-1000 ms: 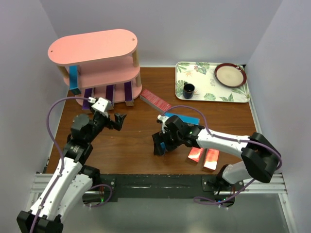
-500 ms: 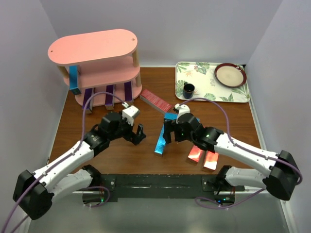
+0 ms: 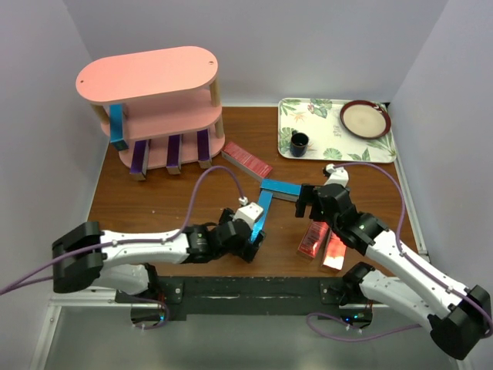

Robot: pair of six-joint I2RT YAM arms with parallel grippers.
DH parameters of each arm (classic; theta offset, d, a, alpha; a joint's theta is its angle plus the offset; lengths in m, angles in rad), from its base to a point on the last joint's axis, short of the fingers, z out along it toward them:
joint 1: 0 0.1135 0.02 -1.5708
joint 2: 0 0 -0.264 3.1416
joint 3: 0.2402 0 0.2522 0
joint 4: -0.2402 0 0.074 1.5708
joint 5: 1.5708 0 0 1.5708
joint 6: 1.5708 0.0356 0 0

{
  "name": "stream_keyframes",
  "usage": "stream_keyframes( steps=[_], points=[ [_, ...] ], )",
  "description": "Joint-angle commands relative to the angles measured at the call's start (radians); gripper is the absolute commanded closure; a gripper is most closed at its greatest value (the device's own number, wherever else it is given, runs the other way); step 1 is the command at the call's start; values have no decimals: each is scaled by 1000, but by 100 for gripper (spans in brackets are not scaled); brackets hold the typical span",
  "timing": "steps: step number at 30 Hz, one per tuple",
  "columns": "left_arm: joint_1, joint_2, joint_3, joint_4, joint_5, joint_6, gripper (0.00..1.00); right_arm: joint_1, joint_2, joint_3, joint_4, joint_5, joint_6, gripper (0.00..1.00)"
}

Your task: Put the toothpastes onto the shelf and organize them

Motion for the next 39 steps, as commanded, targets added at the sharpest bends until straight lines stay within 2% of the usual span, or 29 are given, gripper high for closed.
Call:
stream_keyframes(
  steps=[1,8,15,21,28,32,39],
  points=[
    [-92,96,98,15,-279,-114,5,-3,-16,-18,5,32,-1,1],
    [-170,270,161,46,-396,-170,16,-3,-34,-31,4,20,-13,1],
    [-187,326,153,-8,-514,-361,28,-4,-59,-40,-1,28,-27,1],
    [-187,311,77,107,-500,-385,35,-4,-53,-41,13,20,-31,1],
    [-187,354,78,110,-505,-411,41,-6,-45,-43,23,8,-33,2],
    [-187,365,64,180,-493,-378,43,-7,-42,-51,33,-3,-31,1],
    [-187,379,63,188,-500,-365,50,-6,-46,-52,31,-6,-37,1]
  ],
)
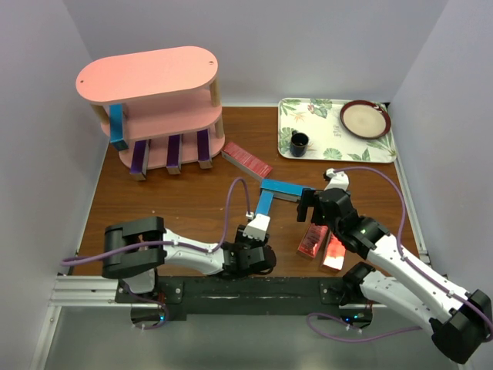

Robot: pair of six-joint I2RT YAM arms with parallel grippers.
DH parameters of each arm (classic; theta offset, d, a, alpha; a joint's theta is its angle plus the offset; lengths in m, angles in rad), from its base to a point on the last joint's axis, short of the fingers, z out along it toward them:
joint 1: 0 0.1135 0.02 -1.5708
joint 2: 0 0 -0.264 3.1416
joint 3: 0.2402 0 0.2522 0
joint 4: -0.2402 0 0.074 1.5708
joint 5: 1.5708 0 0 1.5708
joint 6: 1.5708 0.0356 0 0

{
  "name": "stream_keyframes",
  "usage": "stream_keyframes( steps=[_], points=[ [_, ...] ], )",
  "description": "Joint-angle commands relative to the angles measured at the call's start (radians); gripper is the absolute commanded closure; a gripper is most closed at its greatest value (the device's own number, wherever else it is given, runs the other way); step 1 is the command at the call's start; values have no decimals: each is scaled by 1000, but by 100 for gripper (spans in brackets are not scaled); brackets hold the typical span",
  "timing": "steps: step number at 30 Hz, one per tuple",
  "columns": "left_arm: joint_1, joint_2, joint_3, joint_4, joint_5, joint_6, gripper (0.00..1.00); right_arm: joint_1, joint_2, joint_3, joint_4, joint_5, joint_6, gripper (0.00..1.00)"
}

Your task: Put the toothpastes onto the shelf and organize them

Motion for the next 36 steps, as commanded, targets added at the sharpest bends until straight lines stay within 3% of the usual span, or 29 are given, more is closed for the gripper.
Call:
stream_keyframes(
  steps=[1,7,17,25,31,34,36],
  points=[
    [-2,4,-7,86,-60,-8,52,-4,-3,-3,32,0,-11,1],
    [-3,-10,-9,87,-78,-7,67,-3,-3,-9,32,-11,-14,1],
    [-3,-195,-50,-24,-120,-15,95,-4,-21,-9,28,-15,-33,2],
    [1,-346,-3,-189,-158,50,97,-4,-18,2,26,-23,-39,1],
    [169,-510,68,-278,-32,205,97,-4,-21,6,25,-26,-42,1],
    [226,-570,129,-341,-38,290,97,-4,-24,5,25,-31,-40,1],
    [324,-613,178,-364,12,336,96,-4,-24,3,26,-34,-39,1]
  ],
)
